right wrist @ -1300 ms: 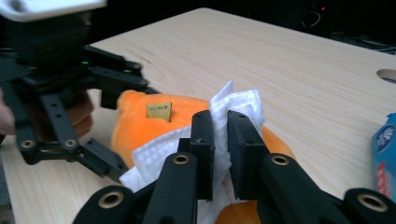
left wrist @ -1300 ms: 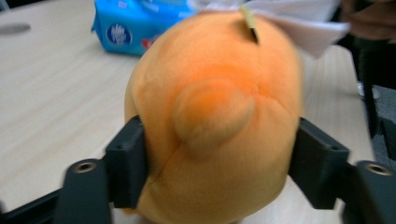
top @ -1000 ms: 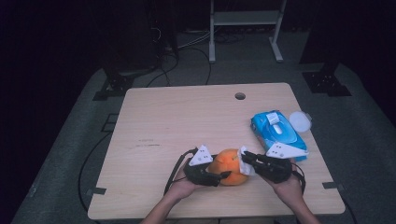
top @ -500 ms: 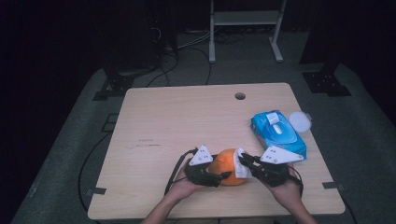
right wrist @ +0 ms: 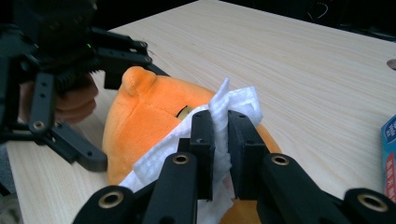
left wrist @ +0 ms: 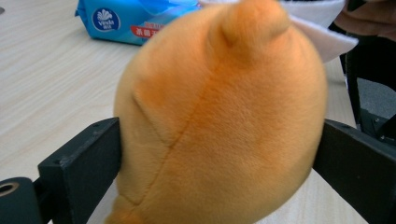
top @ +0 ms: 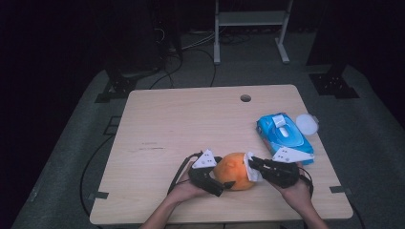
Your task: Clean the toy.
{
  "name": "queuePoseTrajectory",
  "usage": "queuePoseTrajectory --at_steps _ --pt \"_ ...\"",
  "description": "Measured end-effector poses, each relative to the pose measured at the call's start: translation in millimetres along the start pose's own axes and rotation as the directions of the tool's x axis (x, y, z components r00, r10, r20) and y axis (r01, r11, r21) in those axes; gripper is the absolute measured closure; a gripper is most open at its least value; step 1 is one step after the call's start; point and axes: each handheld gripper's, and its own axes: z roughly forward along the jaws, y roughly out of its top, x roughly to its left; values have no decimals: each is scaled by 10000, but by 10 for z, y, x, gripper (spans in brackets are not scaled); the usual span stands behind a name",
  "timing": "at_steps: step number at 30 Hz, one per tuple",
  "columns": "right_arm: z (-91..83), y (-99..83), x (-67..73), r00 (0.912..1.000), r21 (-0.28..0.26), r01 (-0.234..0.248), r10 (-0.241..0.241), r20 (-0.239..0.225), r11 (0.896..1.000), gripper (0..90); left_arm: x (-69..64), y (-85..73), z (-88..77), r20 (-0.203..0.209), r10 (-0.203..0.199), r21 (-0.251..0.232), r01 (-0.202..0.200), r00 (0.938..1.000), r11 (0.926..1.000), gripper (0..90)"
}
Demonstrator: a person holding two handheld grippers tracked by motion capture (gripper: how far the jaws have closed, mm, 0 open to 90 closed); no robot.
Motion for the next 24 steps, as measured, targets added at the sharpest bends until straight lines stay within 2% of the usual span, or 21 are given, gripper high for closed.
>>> queuePoseTrajectory --at_steps 1,2,3,4,5,6,7,8,9,11,12,13,14,15,17,19,23,24 --pt "0 0 0 10000 0 0 0 0 10000 801 0 0 0 0 0 0 0 10000 10000 34" --pt "3 5 4 10000 -23 15 -15 12 10000 801 -32 6 -17 -111 215 -12 -215 9997 9998 95" --pt "3 5 4 10000 -23 15 -15 12 10000 801 -32 6 -17 -111 215 -12 -215 9997 9998 182" --pt "-11 8 8 9998 -106 -161 160 -103 9998 800 -112 65 -78 -396 763 -39 -765 9963 9971 253" --pt "-11 8 8 9998 -106 -161 160 -103 9998 800 -112 65 -78 -396 763 -39 -765 9963 9971 282" --pt "-48 28 1 9997 -289 -223 222 -48 9993 800 -191 179 -163 -393 956 -164 -963 9946 9952 300" --pt "-48 28 1 9997 -289 -223 222 -48 9993 800 -191 179 -163 -393 956 -164 -963 9946 9952 307" --pt "-76 42 -33 9986 -475 -497 487 -206 9976 801 -230 297 -288 -177 892 -474 -899 9959 9948 310" --pt "-80 41 -45 9971 -541 -700 681 -353 9961 801 -241 337 -338 -119 879 -553 -885 9961 9945 310" --pt "-56 30 -62 9922 -596 -1077 1035 -690 9924 802 -255 350 -368 -377 1072 -147 -1079 9935 9941 309" --pt "-21 18 -52 9927 -478 -1046 1014 -647 9934 802 -254 325 -344 -545 1075 189 -1066 9927 9941 309" --pt "-21 18 -52 9927 -478 -1046 1014 -647 9934 802 -254 325 -344 -545 1075 189 -1066 9927 9941 308" --pt "76 -16 -14 9975 25 -627 627 -327 9980 804 -219 262 -299 -596 784 430 -759 9951 9962 307" --pt "86 -19 -6 9978 54 -600 602 -270 9982 804 -195 254 -305 -578 505 297 -489 9970 9984 306" --pt "49 21 -12 9988 -99 -457 455 -152 9989 803 -158 265 -324 -694 278 290 -258 9972 9992 298" --pt "-42 78 -23 9986 -471 -513 508 -109 9976 803 -148 261 -309 -726 119 197 -105 9973 9998 291" --pt "-142 146 18 9991 -840 -410 401 -118 9956 804 -176 287 -266 -825 219 237 -200 9963 9995 279" --pt "-189 206 108 9996 -1066 -153 129 -235 9942 804 -213 304 -230 -965 316 246 -294 9948 9993 274"
